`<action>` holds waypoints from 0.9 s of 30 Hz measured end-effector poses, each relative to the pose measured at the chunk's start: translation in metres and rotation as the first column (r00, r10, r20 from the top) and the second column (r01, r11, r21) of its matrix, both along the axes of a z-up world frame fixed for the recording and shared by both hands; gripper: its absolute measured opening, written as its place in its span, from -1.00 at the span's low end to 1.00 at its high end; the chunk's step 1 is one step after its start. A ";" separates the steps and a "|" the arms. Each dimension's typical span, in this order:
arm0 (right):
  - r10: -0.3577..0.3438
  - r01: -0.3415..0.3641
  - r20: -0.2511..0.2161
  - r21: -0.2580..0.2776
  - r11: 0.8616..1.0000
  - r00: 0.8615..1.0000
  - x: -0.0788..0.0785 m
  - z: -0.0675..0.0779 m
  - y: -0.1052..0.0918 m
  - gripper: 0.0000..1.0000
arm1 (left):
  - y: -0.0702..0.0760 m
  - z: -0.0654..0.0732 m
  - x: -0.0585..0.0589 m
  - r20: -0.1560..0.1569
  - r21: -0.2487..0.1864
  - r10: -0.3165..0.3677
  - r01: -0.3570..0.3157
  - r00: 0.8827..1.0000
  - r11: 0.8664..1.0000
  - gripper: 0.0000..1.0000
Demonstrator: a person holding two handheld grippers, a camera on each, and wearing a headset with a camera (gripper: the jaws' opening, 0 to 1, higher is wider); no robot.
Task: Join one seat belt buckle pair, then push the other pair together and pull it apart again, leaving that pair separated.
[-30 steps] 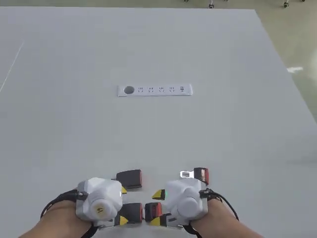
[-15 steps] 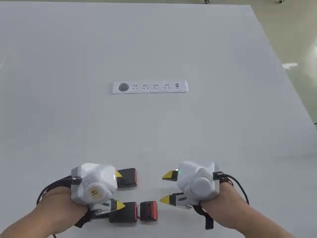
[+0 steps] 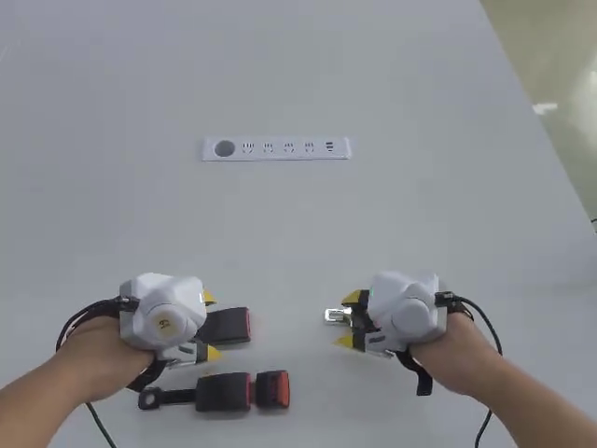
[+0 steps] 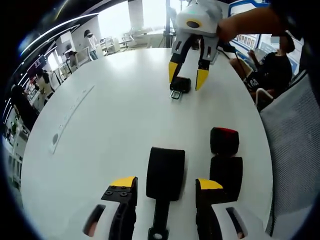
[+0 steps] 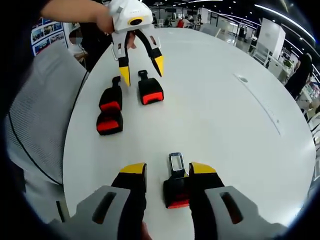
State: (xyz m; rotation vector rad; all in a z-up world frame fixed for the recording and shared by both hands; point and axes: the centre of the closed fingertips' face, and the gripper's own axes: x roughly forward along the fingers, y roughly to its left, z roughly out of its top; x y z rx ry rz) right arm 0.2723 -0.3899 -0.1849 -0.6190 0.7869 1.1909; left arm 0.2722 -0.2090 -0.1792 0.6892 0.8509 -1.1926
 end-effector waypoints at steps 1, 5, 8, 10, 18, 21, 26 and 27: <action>0.003 -0.003 0.008 -0.014 1.000 1.000 0.001 0.000 -0.005 -0.37 | 0.001 -0.001 0.001 -0.002 0.002 0.002 -0.002 1.000 1.000 -0.06; 0.012 -0.011 0.009 -0.049 0.999 1.000 0.007 -0.006 -0.022 -0.35 | 0.007 -0.010 0.000 -0.025 0.025 -0.003 0.003 1.000 1.000 -0.10; 0.006 -0.006 0.005 -0.066 0.998 1.000 0.011 -0.008 -0.033 -0.34 | 0.009 -0.016 0.000 -0.036 0.033 -0.009 0.010 0.999 0.999 -0.13; 0.010 -0.011 -0.005 -0.072 0.997 1.000 0.011 -0.009 -0.036 -0.33 | 0.011 -0.019 0.000 -0.045 0.037 -0.006 0.007 0.999 0.999 -0.13; 0.038 -0.042 -0.052 -0.080 0.996 0.998 0.009 -0.022 -0.034 -0.35 | 0.011 -0.025 0.005 -0.057 0.050 -0.021 0.024 0.998 0.998 -0.19; 0.048 -0.053 -0.065 -0.081 0.995 0.997 0.008 -0.019 -0.033 -0.35 | 0.010 -0.025 0.006 -0.057 0.051 -0.023 0.026 0.998 0.998 -0.20; 0.065 -0.071 -0.086 -0.070 0.995 0.994 0.009 -0.021 -0.032 -0.35 | 0.009 -0.025 0.001 -0.074 0.066 -0.043 0.048 0.996 0.997 -0.24; 0.070 -0.077 -0.089 -0.070 0.995 0.994 0.008 -0.021 -0.032 -0.35 | 0.008 -0.024 0.002 -0.068 0.061 -0.052 0.056 0.996 0.997 -0.24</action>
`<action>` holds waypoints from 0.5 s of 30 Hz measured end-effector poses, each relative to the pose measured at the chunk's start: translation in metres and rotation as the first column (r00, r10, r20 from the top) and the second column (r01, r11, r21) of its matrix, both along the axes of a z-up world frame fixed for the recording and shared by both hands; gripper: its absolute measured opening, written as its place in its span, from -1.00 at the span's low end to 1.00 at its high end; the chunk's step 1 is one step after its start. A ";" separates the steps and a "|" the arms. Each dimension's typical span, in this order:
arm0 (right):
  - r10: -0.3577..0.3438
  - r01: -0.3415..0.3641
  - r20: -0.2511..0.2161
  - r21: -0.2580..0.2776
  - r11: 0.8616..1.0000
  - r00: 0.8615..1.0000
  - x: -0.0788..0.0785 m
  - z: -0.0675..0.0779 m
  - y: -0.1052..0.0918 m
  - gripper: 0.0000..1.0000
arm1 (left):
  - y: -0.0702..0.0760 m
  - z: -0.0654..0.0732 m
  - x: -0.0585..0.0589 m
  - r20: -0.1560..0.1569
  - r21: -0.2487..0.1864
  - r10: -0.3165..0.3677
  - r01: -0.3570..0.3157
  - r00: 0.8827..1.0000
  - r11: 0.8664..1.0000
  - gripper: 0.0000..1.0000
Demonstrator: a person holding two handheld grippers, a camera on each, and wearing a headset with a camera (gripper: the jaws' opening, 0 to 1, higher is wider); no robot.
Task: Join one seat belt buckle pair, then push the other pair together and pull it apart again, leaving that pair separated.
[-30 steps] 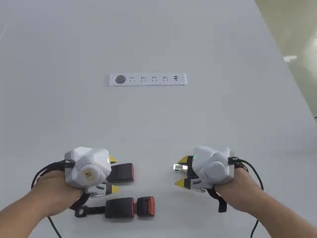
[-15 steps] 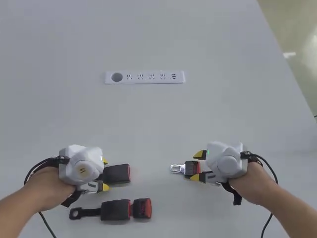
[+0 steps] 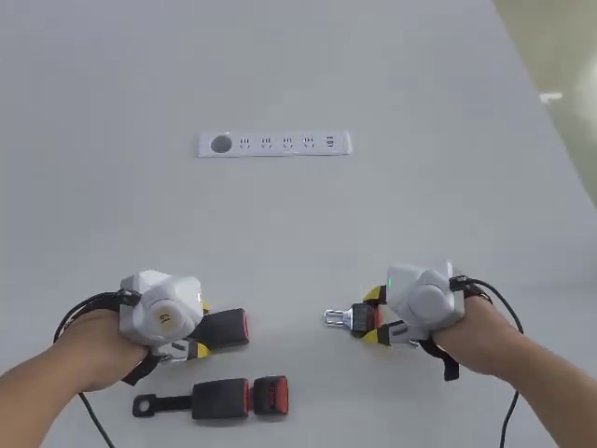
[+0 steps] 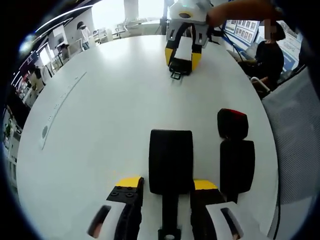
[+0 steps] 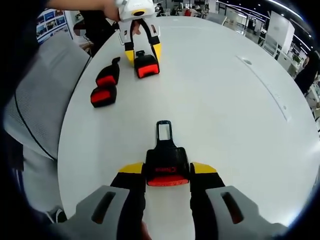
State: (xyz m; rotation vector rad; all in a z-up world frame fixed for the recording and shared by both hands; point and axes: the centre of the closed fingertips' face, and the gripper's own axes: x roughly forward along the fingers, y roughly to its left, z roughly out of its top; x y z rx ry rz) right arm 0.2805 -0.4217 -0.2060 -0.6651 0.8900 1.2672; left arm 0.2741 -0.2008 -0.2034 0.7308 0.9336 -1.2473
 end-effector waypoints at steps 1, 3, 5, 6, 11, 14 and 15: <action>0.008 -0.008 -0.004 0.000 1.000 1.000 0.000 0.000 0.000 -0.35 | 0.001 0.000 0.000 -0.002 0.002 0.006 -0.006 1.000 1.000 -0.25; 0.019 -0.019 -0.012 0.004 1.000 1.000 -0.002 0.001 0.001 -0.35 | 0.001 0.000 0.000 -0.002 0.000 0.003 -0.003 1.000 1.000 -0.25; 0.028 -0.028 -0.021 0.007 1.000 0.999 0.000 0.000 0.001 -0.35 | 0.003 -0.002 0.001 0.012 0.005 -0.021 0.021 1.000 1.000 -0.26; 0.030 -0.030 -0.025 0.008 1.000 0.999 0.000 -0.001 0.001 -0.35 | 0.003 -0.002 0.001 0.007 0.002 -0.016 0.016 1.000 1.000 -0.27; 0.067 -0.067 -0.034 0.001 0.998 0.997 -0.001 -0.002 0.003 -0.35 | 0.003 -0.004 0.001 0.007 0.007 -0.041 0.041 0.999 0.999 -0.32; 0.065 -0.065 -0.039 0.005 0.998 0.997 -0.001 -0.003 0.004 -0.35 | 0.002 -0.005 -0.001 0.010 0.024 -0.068 0.068 0.998 0.997 -0.36; 0.061 -0.061 -0.041 0.006 0.998 0.997 -0.001 -0.003 0.004 -0.35 | 0.003 -0.005 0.000 0.010 0.029 -0.069 0.069 0.998 0.997 -0.36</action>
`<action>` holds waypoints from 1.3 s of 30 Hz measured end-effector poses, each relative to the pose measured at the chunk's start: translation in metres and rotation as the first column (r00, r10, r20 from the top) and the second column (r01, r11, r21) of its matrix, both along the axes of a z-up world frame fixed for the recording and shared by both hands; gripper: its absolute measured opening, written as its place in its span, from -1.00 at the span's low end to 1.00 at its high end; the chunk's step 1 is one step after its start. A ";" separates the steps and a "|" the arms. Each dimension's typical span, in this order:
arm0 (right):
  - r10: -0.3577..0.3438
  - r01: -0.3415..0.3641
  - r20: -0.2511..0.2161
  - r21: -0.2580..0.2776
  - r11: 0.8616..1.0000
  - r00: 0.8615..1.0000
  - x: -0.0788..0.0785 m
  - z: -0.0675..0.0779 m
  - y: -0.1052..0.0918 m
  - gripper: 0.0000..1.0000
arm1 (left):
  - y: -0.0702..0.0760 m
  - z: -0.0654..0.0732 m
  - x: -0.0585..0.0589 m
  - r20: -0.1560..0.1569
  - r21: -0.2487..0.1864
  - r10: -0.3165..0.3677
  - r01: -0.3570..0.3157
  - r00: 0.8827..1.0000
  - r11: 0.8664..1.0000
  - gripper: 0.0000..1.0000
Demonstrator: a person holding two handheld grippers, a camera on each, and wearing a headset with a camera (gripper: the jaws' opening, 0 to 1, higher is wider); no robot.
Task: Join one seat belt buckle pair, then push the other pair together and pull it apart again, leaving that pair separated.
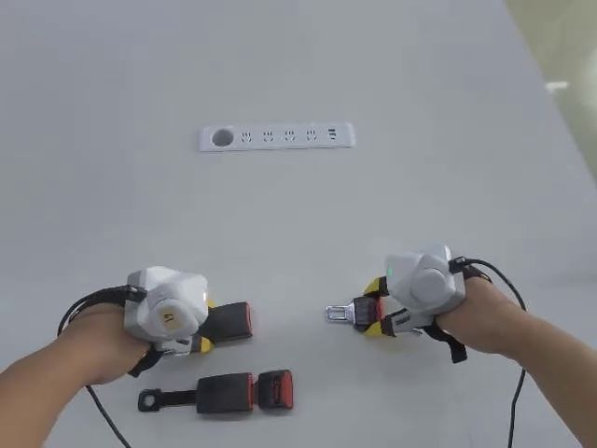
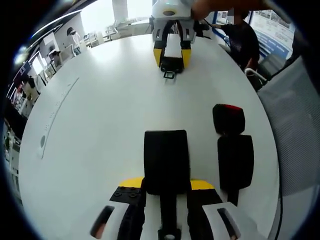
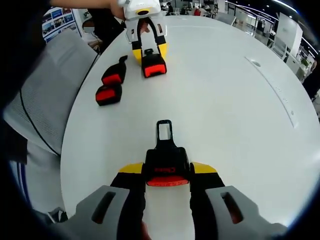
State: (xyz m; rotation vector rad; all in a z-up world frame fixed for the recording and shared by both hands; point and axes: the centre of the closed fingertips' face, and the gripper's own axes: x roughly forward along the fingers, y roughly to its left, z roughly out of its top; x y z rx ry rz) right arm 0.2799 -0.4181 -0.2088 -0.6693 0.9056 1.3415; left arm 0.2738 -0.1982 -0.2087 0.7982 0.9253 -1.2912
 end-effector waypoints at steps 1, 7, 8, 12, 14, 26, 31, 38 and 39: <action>-0.002 0.002 0.000 0.000 1.000 1.000 0.000 0.000 0.000 -0.35 | 0.000 0.000 0.000 -0.001 0.000 0.002 -0.002 1.000 1.000 -0.36; -0.018 0.018 0.001 -0.010 1.000 1.000 0.001 0.000 0.004 -0.36 | 0.000 0.001 -0.001 -0.004 -0.002 0.006 -0.006 1.000 1.000 -0.36; -0.022 0.022 0.007 -0.011 1.000 1.000 0.002 0.000 0.007 -0.36 | 0.000 0.001 -0.001 -0.003 -0.002 0.007 -0.007 1.000 1.000 -0.36; -0.011 0.011 0.006 0.008 1.000 1.000 -0.001 0.002 0.025 -0.36 | -0.001 0.002 -0.002 0.000 -0.004 0.010 -0.010 1.000 1.000 -0.36; 0.002 -0.003 0.008 0.015 1.000 1.000 -0.001 0.001 0.033 -0.36 | 0.000 0.001 -0.001 0.000 -0.004 0.013 -0.013 1.000 1.000 -0.36; 0.023 -0.024 0.012 0.070 0.997 1.000 -0.006 0.000 0.087 -0.36 | -0.001 0.003 -0.002 -0.001 -0.006 0.005 -0.005 1.000 1.000 -0.36; 0.042 -0.044 0.023 0.084 0.996 0.999 -0.010 0.001 0.109 -0.36 | 0.001 0.000 -0.001 0.001 -0.002 0.004 -0.004 1.000 1.000 -0.37; 0.035 -0.038 0.030 0.104 0.994 0.999 -0.007 0.002 0.121 -0.37 | 0.001 -0.001 -0.001 -0.002 0.008 -0.009 0.009 1.000 1.000 -0.36; 0.033 -0.036 0.033 0.110 0.993 0.999 -0.006 0.003 0.122 -0.37 | 0.001 -0.001 -0.001 -0.002 0.008 -0.010 0.010 1.000 1.000 -0.36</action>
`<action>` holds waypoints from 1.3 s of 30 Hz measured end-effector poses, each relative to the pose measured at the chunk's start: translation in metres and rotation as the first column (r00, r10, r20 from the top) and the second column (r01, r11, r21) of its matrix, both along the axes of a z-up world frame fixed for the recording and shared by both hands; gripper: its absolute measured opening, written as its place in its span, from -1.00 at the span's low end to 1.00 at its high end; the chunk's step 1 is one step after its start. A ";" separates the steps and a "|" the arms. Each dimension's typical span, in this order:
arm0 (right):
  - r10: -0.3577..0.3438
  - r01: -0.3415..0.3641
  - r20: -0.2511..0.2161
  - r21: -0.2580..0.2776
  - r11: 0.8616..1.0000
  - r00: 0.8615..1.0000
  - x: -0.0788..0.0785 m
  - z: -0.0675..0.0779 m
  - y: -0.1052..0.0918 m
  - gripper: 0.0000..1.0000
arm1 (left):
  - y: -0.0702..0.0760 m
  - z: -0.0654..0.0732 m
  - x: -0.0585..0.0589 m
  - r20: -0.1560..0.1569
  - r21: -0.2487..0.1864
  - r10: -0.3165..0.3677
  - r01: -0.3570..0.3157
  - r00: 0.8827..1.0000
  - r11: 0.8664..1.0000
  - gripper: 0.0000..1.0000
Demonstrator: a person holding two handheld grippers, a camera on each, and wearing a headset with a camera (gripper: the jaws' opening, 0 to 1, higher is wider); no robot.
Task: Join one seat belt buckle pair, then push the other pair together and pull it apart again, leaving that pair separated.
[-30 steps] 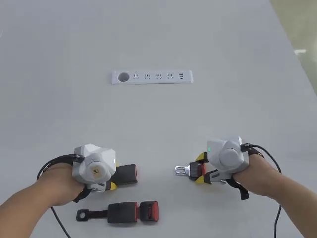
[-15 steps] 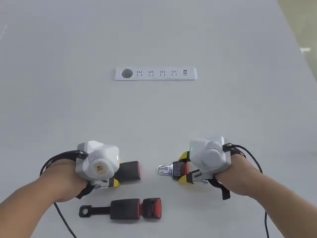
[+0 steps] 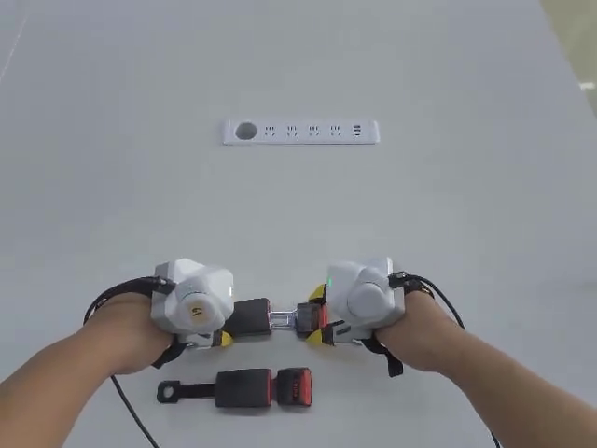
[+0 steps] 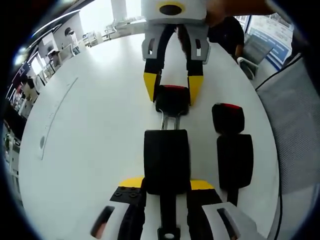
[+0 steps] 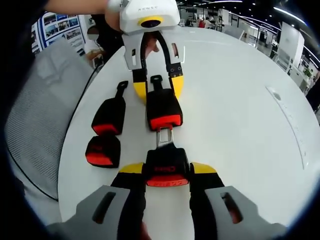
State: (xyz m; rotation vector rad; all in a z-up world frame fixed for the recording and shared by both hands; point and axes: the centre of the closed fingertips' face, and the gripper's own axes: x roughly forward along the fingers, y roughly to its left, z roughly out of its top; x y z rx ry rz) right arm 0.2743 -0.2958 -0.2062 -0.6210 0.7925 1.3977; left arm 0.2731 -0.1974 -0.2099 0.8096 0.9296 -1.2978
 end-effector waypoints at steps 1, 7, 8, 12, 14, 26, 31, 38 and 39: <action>-0.003 0.003 0.000 0.005 1.000 1.000 0.001 -0.001 0.002 -0.37 | 0.000 0.000 0.000 -0.001 0.001 0.001 -0.001 1.000 1.000 -0.36; 0.008 -0.008 0.012 0.007 1.000 1.000 0.001 -0.002 0.016 -0.37 | 0.001 -0.002 0.001 -0.002 0.002 -0.002 0.002 1.000 1.000 -0.37; 0.022 -0.022 0.021 -0.009 1.000 1.000 0.000 -0.002 0.015 -0.37 | 0.001 -0.001 0.000 -0.003 0.004 -0.005 0.005 1.000 1.000 -0.37; 0.034 -0.033 0.022 -0.008 0.999 0.999 -0.001 0.000 0.013 -0.38 | 0.001 -0.002 0.000 -0.004 -0.001 -0.007 0.007 1.000 1.000 -0.37; 0.053 -0.053 0.040 -0.018 0.998 0.998 0.000 0.001 0.014 -0.39 | 0.002 -0.003 0.001 -0.001 -0.002 -0.013 0.013 1.000 1.000 -0.37; 0.072 -0.071 0.035 -0.018 0.997 0.997 0.003 -0.002 0.017 -0.40 | 0.003 -0.005 0.001 0.005 0.012 -0.039 0.039 0.999 0.999 -0.39; 0.070 -0.069 0.039 -0.014 0.997 0.997 0.002 -0.001 0.021 -0.41 | 0.002 -0.003 0.000 0.006 -0.006 -0.031 0.031 0.999 0.999 -0.40; 0.070 -0.070 0.037 -0.004 0.998 0.997 -0.001 -0.002 0.030 -0.41 | 0.001 -0.003 0.000 0.009 -0.005 -0.040 0.040 0.999 0.999 -0.40; 0.068 -0.068 0.036 -0.003 0.998 0.997 -0.001 -0.002 0.030 -0.41 | 0.001 -0.003 0.000 0.008 -0.005 -0.040 0.040 0.999 0.999 -0.40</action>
